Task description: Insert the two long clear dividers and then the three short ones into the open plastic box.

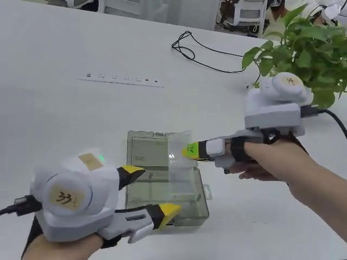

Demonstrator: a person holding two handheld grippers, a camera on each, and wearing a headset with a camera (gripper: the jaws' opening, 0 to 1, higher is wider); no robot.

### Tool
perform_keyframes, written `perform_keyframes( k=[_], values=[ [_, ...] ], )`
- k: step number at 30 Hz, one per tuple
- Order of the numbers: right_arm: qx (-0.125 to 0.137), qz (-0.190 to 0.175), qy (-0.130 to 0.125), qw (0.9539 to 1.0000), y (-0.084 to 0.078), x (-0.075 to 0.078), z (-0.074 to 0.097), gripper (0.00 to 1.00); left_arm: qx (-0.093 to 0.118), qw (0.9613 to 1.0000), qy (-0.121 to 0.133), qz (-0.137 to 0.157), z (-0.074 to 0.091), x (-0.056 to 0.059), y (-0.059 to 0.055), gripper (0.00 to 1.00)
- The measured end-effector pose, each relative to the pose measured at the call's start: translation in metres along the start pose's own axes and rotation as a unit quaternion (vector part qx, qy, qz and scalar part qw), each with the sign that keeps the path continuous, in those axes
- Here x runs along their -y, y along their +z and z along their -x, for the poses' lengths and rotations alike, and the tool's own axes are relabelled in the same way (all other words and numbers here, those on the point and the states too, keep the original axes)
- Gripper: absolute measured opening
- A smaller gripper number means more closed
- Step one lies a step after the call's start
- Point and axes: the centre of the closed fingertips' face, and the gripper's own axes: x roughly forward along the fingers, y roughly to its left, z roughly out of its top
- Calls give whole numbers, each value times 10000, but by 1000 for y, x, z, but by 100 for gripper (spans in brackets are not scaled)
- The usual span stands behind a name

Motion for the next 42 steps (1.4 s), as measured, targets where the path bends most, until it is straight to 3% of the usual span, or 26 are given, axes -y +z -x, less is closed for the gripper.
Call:
perform_keyframes(
  k=[2,6,8,12,17,20,23,27,29,33,39,42],
  values=[
    [-117,-93,-77,9999,4,5,4,1,51,10000,-53,1,2,1,1,81],
    [-202,-119,-127,9996,9,2,8,1,39,9990,-245,-359,4,6,-2,87],
    [-310,-124,-264,9991,8,10,9,1,-13,9981,-330,-519,4,8,-5,90],
    [-560,-230,-425,9973,3,17,7,1,-113,9974,-356,-616,3,6,-11,100],
    [-1189,-501,-738,9889,-11,32,3,1,-215,9951,-500,-829,3,6,-19,100],
    [-1331,-521,-928,9854,-10,39,-3,1,-221,9941,-544,-914,3,6,-20,100],
    [-1458,-605,-1090,9814,-11,35,-9,1,-154,9945,-580,-858,3,6,-19,100],
    [-1788,-643,-1384,9720,-15,43,-15,1,-121,9945,-612,-836,3,7,-20,100],
    [-1844,-604,-1497,9695,-13,48,-18,1,-130,9945,-620,-837,3,7,-21,100],
    [-1878,-959,-1567,9649,-13,55,-23,1,-117,9948,-614,-800,3,6,-23,98],
    [-2120,-1249,-1860,9512,-29,66,-22,1,-89,9953,-566,-777,4,4,-25,96],
    [-2109,-1337,-1858,9503,-33,62,-24,1,-32,9959,-569,-704,4,4,-24,94]
  ],
)
